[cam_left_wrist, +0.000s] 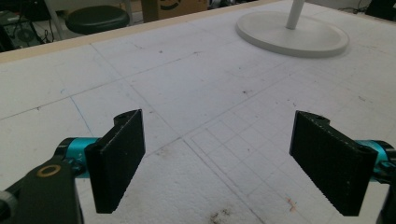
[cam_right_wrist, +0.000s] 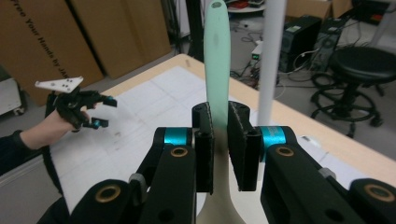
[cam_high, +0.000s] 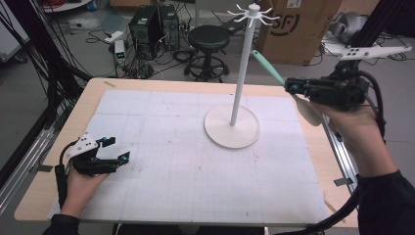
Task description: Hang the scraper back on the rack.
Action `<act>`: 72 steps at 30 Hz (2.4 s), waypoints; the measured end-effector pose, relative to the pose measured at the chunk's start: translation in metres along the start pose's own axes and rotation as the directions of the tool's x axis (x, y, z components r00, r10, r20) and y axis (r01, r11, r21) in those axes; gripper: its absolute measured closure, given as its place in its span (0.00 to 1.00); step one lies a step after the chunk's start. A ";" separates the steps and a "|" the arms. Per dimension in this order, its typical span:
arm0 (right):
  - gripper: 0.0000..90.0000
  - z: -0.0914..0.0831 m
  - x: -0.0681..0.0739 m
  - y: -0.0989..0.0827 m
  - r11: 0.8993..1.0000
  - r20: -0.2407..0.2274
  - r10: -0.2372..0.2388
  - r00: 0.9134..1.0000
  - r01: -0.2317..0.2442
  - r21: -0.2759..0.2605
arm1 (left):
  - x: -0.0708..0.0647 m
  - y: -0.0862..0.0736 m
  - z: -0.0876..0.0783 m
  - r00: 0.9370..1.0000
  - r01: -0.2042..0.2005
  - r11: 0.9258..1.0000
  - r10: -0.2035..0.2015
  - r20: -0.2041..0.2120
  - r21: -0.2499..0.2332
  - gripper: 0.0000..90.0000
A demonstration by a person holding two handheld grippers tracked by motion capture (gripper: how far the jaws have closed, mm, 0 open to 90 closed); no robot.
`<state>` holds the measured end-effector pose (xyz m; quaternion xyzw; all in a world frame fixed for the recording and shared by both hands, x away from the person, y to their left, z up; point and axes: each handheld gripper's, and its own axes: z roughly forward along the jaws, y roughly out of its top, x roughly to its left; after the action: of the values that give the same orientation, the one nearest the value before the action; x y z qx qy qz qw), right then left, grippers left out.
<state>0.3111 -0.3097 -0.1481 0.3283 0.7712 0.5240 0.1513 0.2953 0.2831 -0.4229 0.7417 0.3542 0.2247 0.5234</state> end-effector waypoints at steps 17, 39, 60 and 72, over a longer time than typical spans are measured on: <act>0.90 -0.024 -0.010 0.027 1.000 0.048 -0.007 0.999 0.008 -0.016 | 0.000 0.000 0.000 1.000 -0.002 1.000 0.002 0.003 0.003 0.21; 0.90 -0.014 -0.015 0.038 1.000 0.097 -0.008 0.995 0.009 -0.013 | -0.001 0.000 0.001 1.000 -0.003 1.000 0.003 0.010 0.005 0.21; 0.90 -0.005 -0.016 0.036 1.000 0.090 -0.011 0.996 0.010 0.007 | -0.001 0.000 0.001 1.000 -0.003 1.000 0.003 0.012 0.007 0.21; 0.77 0.013 -0.012 0.033 0.999 0.102 -0.041 0.994 0.038 0.035 | -0.001 0.000 0.001 1.000 -0.005 1.000 0.005 0.012 0.007 0.21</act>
<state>0.3396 -0.3006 -0.1248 0.3419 0.7774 0.4905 0.1954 0.2953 0.2823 -0.4235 0.7458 0.3500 0.2202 0.5223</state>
